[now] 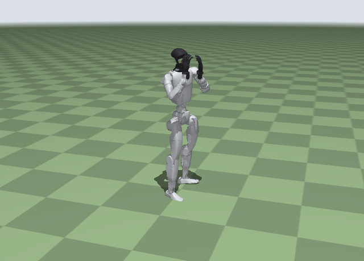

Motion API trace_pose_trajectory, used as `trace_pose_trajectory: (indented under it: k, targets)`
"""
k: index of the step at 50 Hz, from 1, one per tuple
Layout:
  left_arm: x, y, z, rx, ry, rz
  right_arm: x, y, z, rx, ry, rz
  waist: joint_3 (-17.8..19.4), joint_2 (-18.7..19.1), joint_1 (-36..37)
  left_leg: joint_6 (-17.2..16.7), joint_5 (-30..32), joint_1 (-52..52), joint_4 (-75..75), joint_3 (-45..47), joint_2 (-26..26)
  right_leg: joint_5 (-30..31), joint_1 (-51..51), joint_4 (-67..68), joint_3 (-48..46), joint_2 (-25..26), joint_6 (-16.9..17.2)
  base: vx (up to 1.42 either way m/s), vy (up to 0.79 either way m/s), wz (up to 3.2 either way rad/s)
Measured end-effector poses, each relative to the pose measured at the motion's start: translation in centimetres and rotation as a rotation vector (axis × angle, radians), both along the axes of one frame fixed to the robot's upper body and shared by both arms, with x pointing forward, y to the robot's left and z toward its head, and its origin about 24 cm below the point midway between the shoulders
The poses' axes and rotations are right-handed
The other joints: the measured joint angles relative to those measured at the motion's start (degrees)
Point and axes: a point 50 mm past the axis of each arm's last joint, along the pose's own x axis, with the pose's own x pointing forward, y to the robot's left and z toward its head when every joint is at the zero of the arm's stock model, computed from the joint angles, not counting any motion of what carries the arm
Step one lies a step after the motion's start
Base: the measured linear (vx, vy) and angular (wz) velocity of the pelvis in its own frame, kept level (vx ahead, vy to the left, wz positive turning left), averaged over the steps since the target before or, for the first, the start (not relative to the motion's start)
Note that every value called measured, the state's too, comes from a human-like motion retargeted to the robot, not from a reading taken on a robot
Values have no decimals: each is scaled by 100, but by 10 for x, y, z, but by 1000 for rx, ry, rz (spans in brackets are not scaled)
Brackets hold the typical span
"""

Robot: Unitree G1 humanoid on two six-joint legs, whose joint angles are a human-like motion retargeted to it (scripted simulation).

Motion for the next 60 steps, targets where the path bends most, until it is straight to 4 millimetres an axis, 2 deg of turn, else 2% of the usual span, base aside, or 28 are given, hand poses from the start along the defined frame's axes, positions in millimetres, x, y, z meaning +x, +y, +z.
trace_pose_trajectory:
  k: [3, 5, 7, 10, 13, 16, 18, 20, 24, 27, 30, 33, 35, 37, 39, 41, 45, 48, 50, 52, 56, 58, 60]
  targets:
    - [-12, -11, -23, 127, -26, -35, 12, -1, 18, 40, -6, -29, 14, -30, -106, -23, 8, 16, 52, 136, 64, 49, -25, -40, 104, 98, 0, 1, -11, -41]
    - [-16, -18, -25, 185, -61, -32, 20, -4, 24, 42, 4, -52, -4, -63, -168, -45, 24, 5, 88, 185, 115, 85, -32, -79, 128, 159, 0, 0, -13, -23]
    - [-17, -26, -14, 177, -89, -28, 25, -9, 25, 26, 15, -90, -35, -62, -172, -65, 54, -34, 116, 189, 177, 123, -45, -118, 104, 226, 0, 0, -12, -8]
    - [-13, -34, 17, 126, -118, -6, 25, -15, 12, 13, 46, -73, -75, -71, -213, -80, 98, -69, 115, 181, 223, 146, -55, -161, 72, 279, 0, 1, -9, 1]
    - [-7, -42, 42, 54, -87, -16, 15, -15, -14, -54, 91, -12, -201, -16, -194, -99, 141, -84, 85, 187, 275, 147, -81, -168, 51, 351, 0, 2, -8, -5]
    - [-7, -44, 52, 1, -76, -23, 4, -9, -26, -120, 75, -2, -210, 28, -197, -91, 167, -11, 22, 285, 296, 152, -82, -171, 124, 420, 0, 3, -5, -27]
    - [-10, -40, 46, -20, -82, -34, 1, -9, -22, -114, 36, -26, -184, 46, -214, -75, 173, 57, -4, 378, 310, 163, -76, -171, 204, 470, 0, 3, -6, -41]
    - [-14, -30, 30, -7, -98, -40, 1, -11, -11, -66, 2, -49, -139, 25, -252, -59, 165, 127, 13, 477, 330, 178, -57, -170, 290, 519, 0, 2, -8, -44]
    - [-27, -22, -3, 137, -150, -48, 7, -13, 15, 37, -13, -9, 14, -159, -321, -45, 132, 226, 141, 633, 390, 245, 22, -224, 419, 601, 0, 1, -9, -37]
    - [-31, -26, -6, 187, -169, -58, 14, -14, 19, 53, -2, -36, 9, -298, -312, -44, 107, 251, 267, 645, 450, 279, 101, -273, 415, 640, 0, 1, -6, -9]
    - [-26, -34, 16, 152, -180, -35, 16, -14, 5, 19, 34, -41, -36, -365, -306, -19, 67, 217, 361, 553, 470, 254, 156, -292, 341, 602, 0, 2, 2, 17]
    - [-15, -41, 43, 89, -144, 4, 9, -14, -21, -58, 86, -23, -177, -295, -291, -19, 38, 206, 370, 446, 467, 163, 187, -240, 256, 553, 0, 6, 8, 30]
    - [-8, -45, 55, 46, -102, 7, 4, -13, -34, -108, 105, -20, -270, -222, -271, -21, 20, 227, 340, 415, 443, 94, 193, -183, 239, 514, 0, 6, 12, 15]
    - [-1, -39, 57, 24, -75, 18, 1, -6, -33, -102, 92, -2, -257, -226, -363, -10, -14, 322, 291, 462, 377, 29, 227, -135, 317, 450, 0, 6, 17, -8]
    - [4, -31, 49, -6, -35, -9, 2, -3, -23, -82, 62, -22, -262, -206, -396, 12, -41, 409, 264, 514, 333, -12, 251, -83, 387, 420, 0, 5, 11, -21]
    - [4, -22, 31, -4, -8, -47, 8, -1, -7, -43, 43, -37, -256, -205, -379, 37, -71, 483, 273, 586, 305, -28, 270, -49, 471, 408, 0, 3, 6, -31]
    - [-10, -20, -7, 113, -13, -110, 23, 0, 26, 11, 31, -80, -156, -281, -184, 72, -127, 539, 390, 691, 326, 22, 316, -82, 568, 433, 0, 1, -1, -21]
    - [-14, -24, -16, 179, -35, -99, 37, -2, 30, 20, 74, -115, -162, -392, -101, 70, -172, 515, 520, 646, 368, 44, 382, -133, 526, 422, 0, 0, 1, 7]
    - [-11, -26, -9, 173, -43, -80, 44, -5, 22, 14, 116, -117, -182, -453, -70, 78, -209, 456, 604, 548, 378, 28, 412, -145, 447, 372, 0, 0, 6, 39]
    - [-4, -28, 7, 135, -39, -43, 44, -7, 4, -14, 156, -95, -213, -485, -49, 90, -240, 377, 662, 415, 364, -17, 423, -127, 342, 293, 0, 1, 10, 56]
    - [17, -26, 32, 47, 18, 46, 31, 0, -41, -127, 228, -28, -390, -482, 9, 67, -256, 267, 658, 194, 307, -122, 413, -52, 154, 159, 0, 1, 10, 50]
    - [25, -24, 35, 16, 55, 52, 26, 7, -49, -158, 231, -19, -401, -485, 77, 58, -241, 285, 578, 155, 256, -148, 421, -34, 118, 116, 0, 0, 9, 22]
    - [31, -20, 31, -8, 101, 21, 28, 9, -46, -139, 221, -40, -402, -478, 195, 66, -220, 320, 476, 137, 211, -154, 426, -22, 98, 97, 0, -1, 7, 12]
